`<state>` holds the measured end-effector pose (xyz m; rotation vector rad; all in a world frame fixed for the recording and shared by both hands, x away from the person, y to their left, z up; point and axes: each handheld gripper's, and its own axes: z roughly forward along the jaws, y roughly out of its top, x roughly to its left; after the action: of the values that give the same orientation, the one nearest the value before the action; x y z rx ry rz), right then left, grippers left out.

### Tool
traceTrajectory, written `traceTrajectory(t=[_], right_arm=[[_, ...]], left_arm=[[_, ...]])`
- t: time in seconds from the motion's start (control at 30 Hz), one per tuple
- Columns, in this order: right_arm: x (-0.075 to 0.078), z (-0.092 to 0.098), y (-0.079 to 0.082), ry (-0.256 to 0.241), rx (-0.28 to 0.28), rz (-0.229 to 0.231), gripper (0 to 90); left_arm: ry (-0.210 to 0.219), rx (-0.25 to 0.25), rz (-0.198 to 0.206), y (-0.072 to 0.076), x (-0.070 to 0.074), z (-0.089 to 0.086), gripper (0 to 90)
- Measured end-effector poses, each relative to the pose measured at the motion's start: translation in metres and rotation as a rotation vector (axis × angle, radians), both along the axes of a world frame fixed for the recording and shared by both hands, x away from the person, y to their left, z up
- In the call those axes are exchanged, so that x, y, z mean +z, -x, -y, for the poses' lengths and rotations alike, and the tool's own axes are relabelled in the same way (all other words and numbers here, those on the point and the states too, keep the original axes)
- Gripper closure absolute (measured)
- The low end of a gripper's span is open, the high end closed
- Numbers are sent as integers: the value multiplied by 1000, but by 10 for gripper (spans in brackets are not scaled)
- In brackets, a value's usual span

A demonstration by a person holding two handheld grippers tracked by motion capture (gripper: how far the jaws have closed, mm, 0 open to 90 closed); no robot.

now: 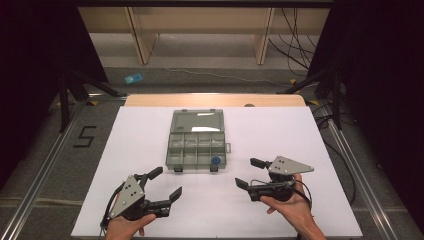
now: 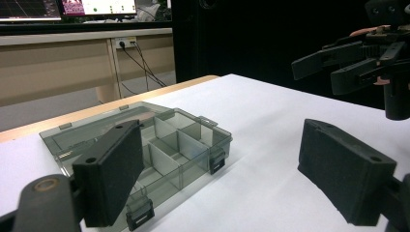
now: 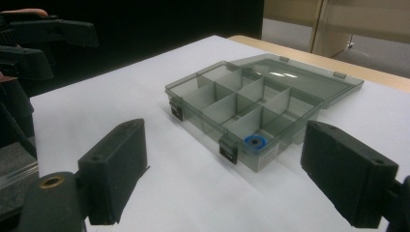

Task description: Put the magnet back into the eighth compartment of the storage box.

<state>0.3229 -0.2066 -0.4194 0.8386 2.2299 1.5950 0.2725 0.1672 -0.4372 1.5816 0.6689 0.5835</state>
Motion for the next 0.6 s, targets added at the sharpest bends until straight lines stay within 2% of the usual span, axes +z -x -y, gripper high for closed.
traceTrajectory(t=[0.07,0.1,0.17,0.23,0.33,0.37,0.47,0.53,0.6], right_arm=[[0,0,0,4,0,-1,173],[0,2,1,18,-5,16,172],[0,2,3,10,0,-3,172],[-1,1,4,-2,3,3,172],[-2,2,5,-2,4,-1,172],[-2,3,7,20,-8,4,172],[-2,3,8,21,-5,-7,171],[-4,3,9,21,-13,14,171],[-4,3,9,14,-1,1,171]], left_arm=[[0,0,0,0,0,0,159],[0,0,0,0,0,0,159],[0,0,1,0,0,0,159],[0,0,1,0,0,0,159],[0,0,1,0,0,0,159],[15,-6,4,0,-1,0,159],[13,-6,4,0,-1,0,159],[13,-5,4,0,-1,0,159],[12,-6,5,0,-1,0,159]])
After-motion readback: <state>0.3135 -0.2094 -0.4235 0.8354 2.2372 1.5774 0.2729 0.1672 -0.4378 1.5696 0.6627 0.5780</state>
